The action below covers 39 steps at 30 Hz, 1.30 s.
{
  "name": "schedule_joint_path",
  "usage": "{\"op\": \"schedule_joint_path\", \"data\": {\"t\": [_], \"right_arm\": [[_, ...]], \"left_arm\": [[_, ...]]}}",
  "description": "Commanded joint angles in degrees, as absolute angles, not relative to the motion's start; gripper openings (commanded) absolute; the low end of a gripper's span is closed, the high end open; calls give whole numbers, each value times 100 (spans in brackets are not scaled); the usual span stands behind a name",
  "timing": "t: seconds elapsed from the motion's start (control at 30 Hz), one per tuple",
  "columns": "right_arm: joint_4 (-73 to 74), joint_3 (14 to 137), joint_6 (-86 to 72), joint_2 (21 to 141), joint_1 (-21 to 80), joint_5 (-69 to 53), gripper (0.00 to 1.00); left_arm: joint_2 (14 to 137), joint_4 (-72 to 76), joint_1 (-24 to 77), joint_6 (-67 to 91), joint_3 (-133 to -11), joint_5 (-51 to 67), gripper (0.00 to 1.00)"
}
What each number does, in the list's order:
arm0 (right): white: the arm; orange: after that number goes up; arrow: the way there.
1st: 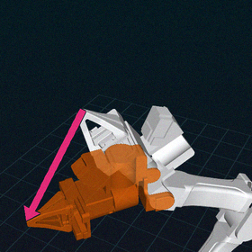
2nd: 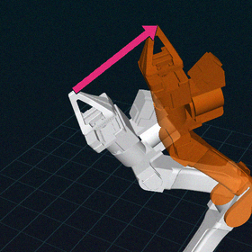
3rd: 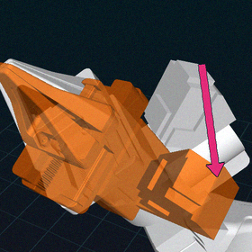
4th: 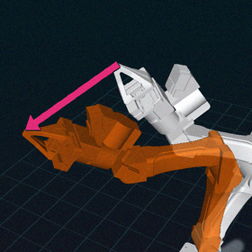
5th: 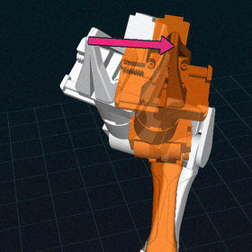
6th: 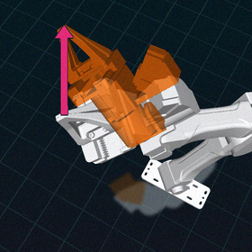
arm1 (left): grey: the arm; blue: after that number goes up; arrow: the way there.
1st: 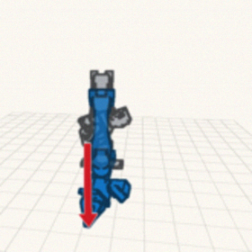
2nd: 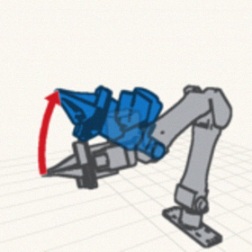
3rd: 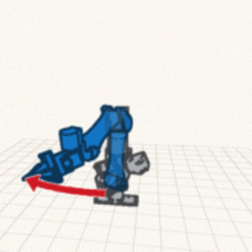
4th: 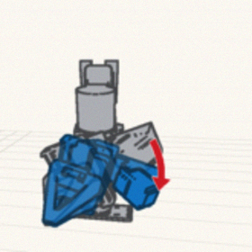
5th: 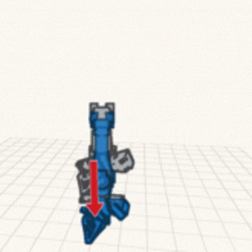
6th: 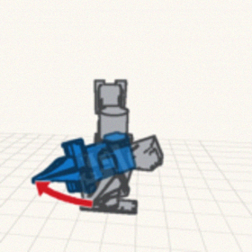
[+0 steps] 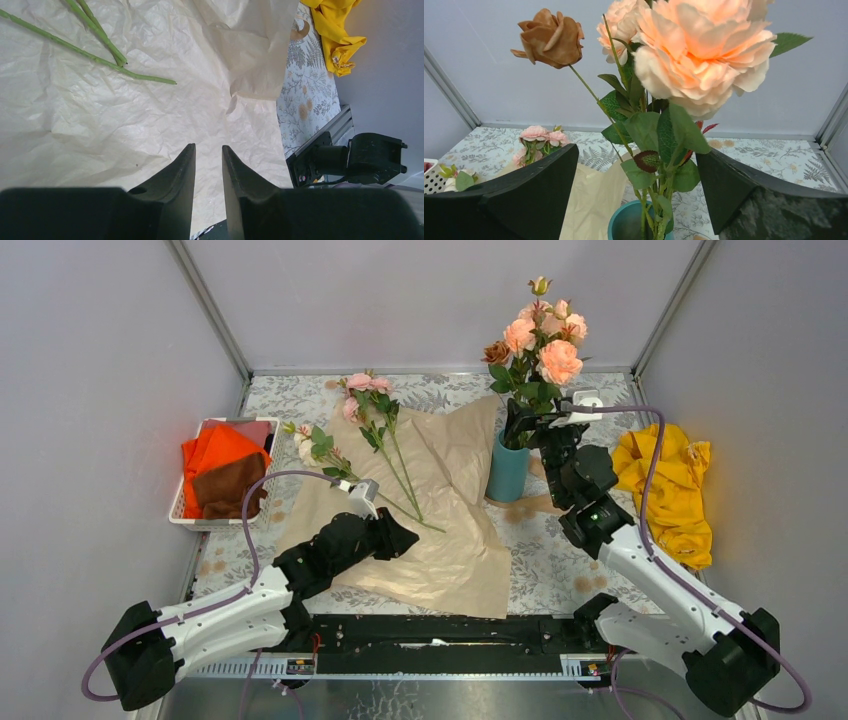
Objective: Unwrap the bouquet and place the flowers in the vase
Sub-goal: Insert the fake flower into the vase.
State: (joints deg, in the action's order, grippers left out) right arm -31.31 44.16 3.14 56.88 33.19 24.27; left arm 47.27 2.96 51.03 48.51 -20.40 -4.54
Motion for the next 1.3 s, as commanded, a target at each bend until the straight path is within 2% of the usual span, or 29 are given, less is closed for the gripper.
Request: {"op": "schedule_joint_path", "data": {"t": [0.0, 0.43, 0.77, 0.83, 1.03, 1.17, 1.27], "right_arm": [[-3133, 4473, 207, 5347, 3278, 2329, 99], [-2766, 4527, -233, 4759, 3277, 2329, 100], [-2043, 5094, -720, 4229, 3278, 1352, 100], [-1912, 5267, -807, 4200, 3277, 1004, 100], [-1000, 6060, -1086, 4554, 3282, -123, 100], [-862, 6100, -1203, 4784, 3283, -572, 100], [-809, 6067, -1362, 4952, 3295, -914, 100]], "left_arm": [[4702, 562, 5135, 4887, -1968, -540, 32], [4699, 539, 5141, 4928, -1980, -551, 32], [4654, 441, 5142, 4907, -2032, -592, 36], [4629, 336, 5139, 4876, -2084, -661, 41], [4394, 10, 5141, 4734, -2332, -1069, 65], [4115, -422, 5138, 4776, -2480, -1608, 73], [3935, -979, 5138, 4917, -2671, -2195, 75]]}}
